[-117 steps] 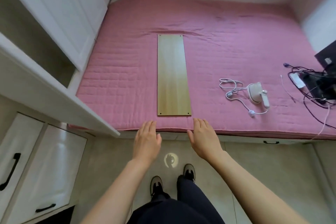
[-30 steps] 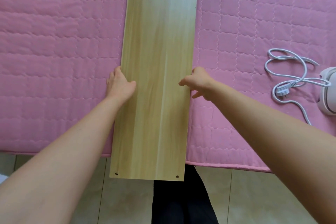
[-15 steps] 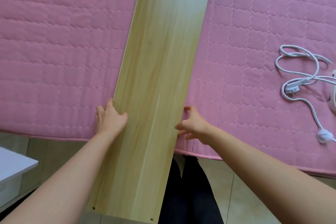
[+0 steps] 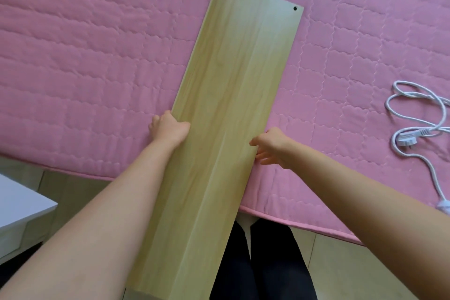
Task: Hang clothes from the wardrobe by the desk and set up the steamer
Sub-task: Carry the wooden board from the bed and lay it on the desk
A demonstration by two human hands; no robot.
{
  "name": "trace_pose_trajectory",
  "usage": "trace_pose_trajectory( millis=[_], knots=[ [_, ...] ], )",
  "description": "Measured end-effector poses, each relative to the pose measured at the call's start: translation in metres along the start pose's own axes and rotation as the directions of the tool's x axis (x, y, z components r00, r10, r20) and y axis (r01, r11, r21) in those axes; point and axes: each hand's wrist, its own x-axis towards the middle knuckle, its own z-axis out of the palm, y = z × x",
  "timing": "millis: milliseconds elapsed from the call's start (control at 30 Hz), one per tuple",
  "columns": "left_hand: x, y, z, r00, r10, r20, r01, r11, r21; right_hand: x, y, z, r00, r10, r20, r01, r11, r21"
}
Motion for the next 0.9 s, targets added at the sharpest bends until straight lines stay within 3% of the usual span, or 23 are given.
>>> trace_pose_trajectory(
  millis=[167,333,433,533,633,733,833,900],
  knots=[
    [0.004,-0.002,-0.006,0.999,-0.053,0.000,0.053,0.986,-0.161,0.007,0.000,-0.002,0.999,-0.044,0.010,0.045,0.995,-0.091],
    [-0.020,0.000,-0.008,0.990,-0.070,-0.121,0.041,0.973,-0.226,0.011,0.004,-0.015,0.990,-0.116,0.086,0.135,0.955,-0.265],
    [-0.035,0.002,-0.007,0.978,-0.071,-0.196,0.016,0.962,-0.271,0.001,0.006,-0.027,0.975,-0.163,0.150,0.215,0.857,-0.469],
    [-0.053,0.007,-0.009,0.963,-0.080,-0.259,0.009,0.964,-0.265,-0.019,0.003,-0.046,0.931,-0.294,0.217,0.361,0.643,-0.675],
    [-0.077,0.013,-0.014,0.952,-0.087,-0.294,-0.007,0.952,-0.305,-0.039,-0.005,-0.068,0.829,-0.467,0.309,0.517,0.428,-0.741],
    [-0.111,0.026,-0.013,0.932,-0.067,-0.357,-0.042,0.957,-0.289,-0.060,-0.016,-0.081,0.679,-0.612,0.406,0.639,0.220,-0.737],
    [-0.155,0.043,-0.008,0.899,-0.030,-0.436,-0.102,0.956,-0.276,-0.084,-0.029,-0.083,0.448,-0.728,0.519,0.704,-0.071,-0.706],
    [-0.179,0.052,-0.002,0.875,-0.005,-0.485,-0.149,0.949,-0.279,-0.093,-0.038,-0.082,0.274,-0.756,0.594,0.673,-0.291,-0.680]
  ],
)
